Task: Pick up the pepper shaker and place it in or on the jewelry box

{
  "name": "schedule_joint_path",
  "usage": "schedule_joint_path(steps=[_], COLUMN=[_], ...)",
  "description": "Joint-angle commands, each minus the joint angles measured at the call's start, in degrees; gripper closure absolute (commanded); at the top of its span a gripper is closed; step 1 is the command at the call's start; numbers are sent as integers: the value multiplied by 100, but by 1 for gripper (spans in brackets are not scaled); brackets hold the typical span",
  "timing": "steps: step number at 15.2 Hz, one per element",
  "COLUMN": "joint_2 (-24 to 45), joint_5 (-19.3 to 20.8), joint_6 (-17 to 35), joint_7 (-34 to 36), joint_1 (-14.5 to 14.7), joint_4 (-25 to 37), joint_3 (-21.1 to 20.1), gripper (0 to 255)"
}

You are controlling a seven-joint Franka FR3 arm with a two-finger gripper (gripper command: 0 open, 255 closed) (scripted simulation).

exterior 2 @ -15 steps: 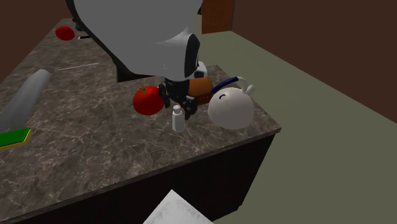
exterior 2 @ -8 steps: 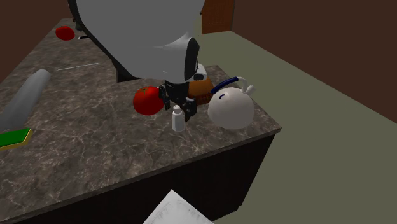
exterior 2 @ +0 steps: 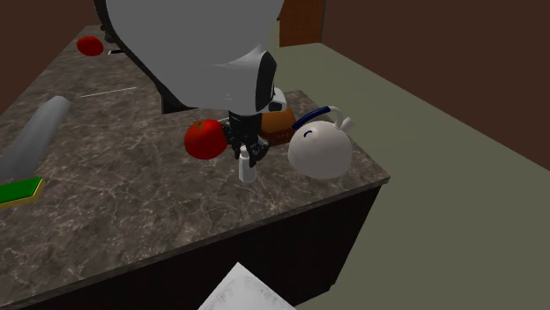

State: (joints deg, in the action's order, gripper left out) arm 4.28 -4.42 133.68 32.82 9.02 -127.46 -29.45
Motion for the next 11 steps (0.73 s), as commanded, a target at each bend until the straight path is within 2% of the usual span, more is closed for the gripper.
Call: schedule_joint_path(steps=[1,3,11], joint_2=[3,3,-375], joint_5=[-1,-2,-199], joint_6=[1,3,-608], joint_7=[0,-1,-104], joint_1=[2,2,-31], joint_4=[-1,-2,269], joint_3=[-3,-2,-2], gripper=[255,255,255])
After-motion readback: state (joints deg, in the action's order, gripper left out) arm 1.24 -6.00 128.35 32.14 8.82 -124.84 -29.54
